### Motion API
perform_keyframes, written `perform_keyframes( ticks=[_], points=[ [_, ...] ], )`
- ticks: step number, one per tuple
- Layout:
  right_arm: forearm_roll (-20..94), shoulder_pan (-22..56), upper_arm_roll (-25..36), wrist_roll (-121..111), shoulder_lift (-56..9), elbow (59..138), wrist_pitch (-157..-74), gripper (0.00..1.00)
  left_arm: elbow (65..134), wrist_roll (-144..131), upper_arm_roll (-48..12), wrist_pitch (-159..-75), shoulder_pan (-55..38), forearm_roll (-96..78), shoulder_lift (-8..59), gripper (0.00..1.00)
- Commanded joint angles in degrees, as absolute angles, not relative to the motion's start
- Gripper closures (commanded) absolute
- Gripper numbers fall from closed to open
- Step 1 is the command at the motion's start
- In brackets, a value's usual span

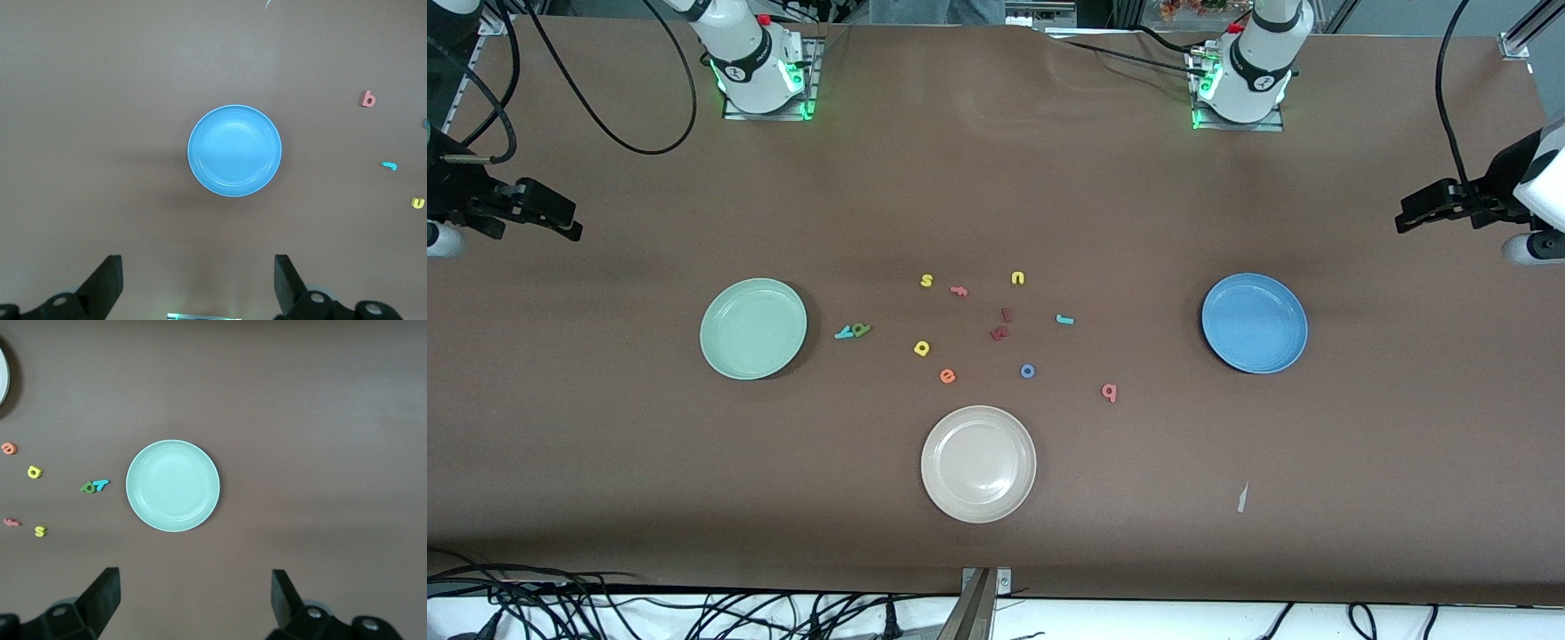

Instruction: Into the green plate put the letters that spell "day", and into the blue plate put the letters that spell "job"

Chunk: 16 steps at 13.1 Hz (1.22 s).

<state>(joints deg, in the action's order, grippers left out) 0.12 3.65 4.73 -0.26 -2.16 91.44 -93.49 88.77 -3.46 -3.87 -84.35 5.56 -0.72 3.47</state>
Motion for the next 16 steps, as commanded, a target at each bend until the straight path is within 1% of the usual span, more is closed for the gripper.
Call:
perform_keyframes(
  ticks=[1, 6, 9, 11, 13, 16],
  points=[
    [-0.53, 3.25, 4.4, -0.35, -2.2, 90.18, -91.94, 0.0, 88.95, -2.2, -4.13, -84.64, 6.15, -1.32, 3.16, 0.0],
    [-0.88, 3.34, 4.22, -0.35, -2.29, 90.18, -90.18, 0.0, 88.95, -2.28, -4.13, -85.77, 5.72, -1.41, 3.69, 0.0],
    [-0.88, 3.6, 4.04, -0.44, -2.55, 90.26, -90.18, 0.0, 88.77, -3.69, -4.83, -88.4, 3.88, -3.25, 6.84, 0.0],
    [-1.49, 3.78, 3.96, -3.85, -2.64, 90.26, -90.09, 0.0, 88.86, -6.05, -5.27, -92.0, 1.25, -3.25, 10.53, 0.0],
    [-1.49, 4.83, 2.91, -4.13, -3.34, 90.35, -90.09, 0.0, 88.77, -8.17, -5.45, -97.44, -2.35, -3.25, 15.62, 0.0],
    [-0.79, 7.2, 2.29, -3.17, -7.8, 90.26, -90.79, 0.0, 87.9, -8.44, -5.45, -106.32, -7.63, -2.9, 23.87, 0.0]
  ],
)
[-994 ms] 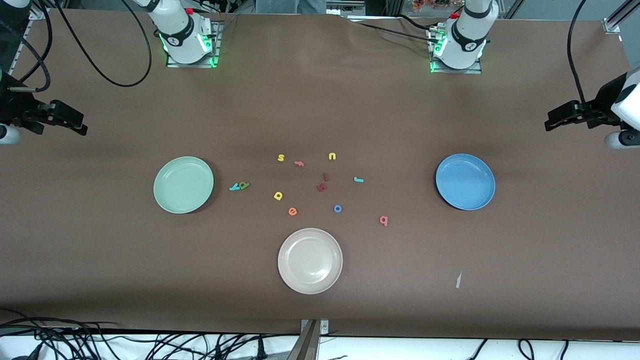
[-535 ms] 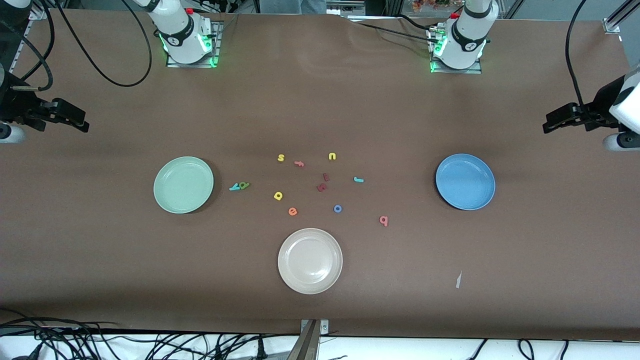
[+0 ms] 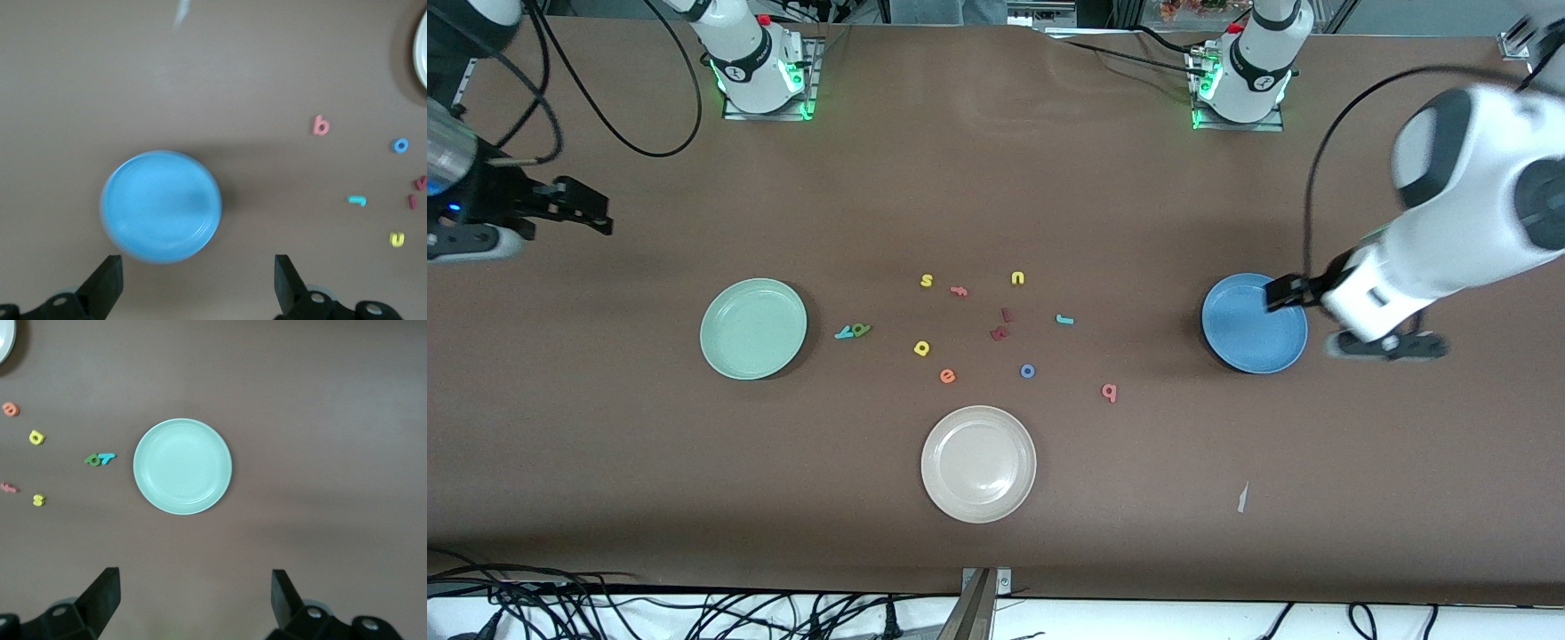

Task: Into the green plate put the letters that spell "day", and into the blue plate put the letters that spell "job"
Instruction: 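Grasp the pink b with the left gripper while the right gripper reaches the teal letter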

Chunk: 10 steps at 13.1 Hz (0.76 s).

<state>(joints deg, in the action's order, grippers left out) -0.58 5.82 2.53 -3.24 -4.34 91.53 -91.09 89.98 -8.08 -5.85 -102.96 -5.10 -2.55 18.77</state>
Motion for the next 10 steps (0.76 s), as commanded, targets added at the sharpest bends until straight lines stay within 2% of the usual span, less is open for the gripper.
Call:
perform_keyframes(
  ticks=[1, 4, 5, 7, 10],
  points=[
    [-0.79, 8.69, 2.29, -2.03, -9.48, 89.92, -91.31, 0.0, 87.11, -8.52, -5.45, -108.52, -9.13, -3.07, 26.69, 0.0],
    [-0.44, 12.3, 2.46, 5.52, -15.54, 87.98, -94.47, 0.0, 84.91, -11.06, -5.36, -111.53, -12.65, -2.99, 31.9, 0.0],
    [1.13, 13.09, 2.55, 6.67, -15.9, 89.02, -99.18, 0.01, 84.73, -10.9, -5.36, -111.71, -12.57, -3.16, 32.34, 0.0],
    [2.37, 13.27, 1.94, 12.54, -15.64, 95.07, -106.84, 0.01, 84.03, -11.6, -5.36, -113.99, -13.01, -3.16, 33.39, 0.0],
    [2.64, 13.27, -1.23, 23.15, -15.64, 100.53, -112.57, 0.01, 81.75, -12.39, -5.36, -114.43, -14.41, -3.16, 36.9, 0.0]
  ],
)
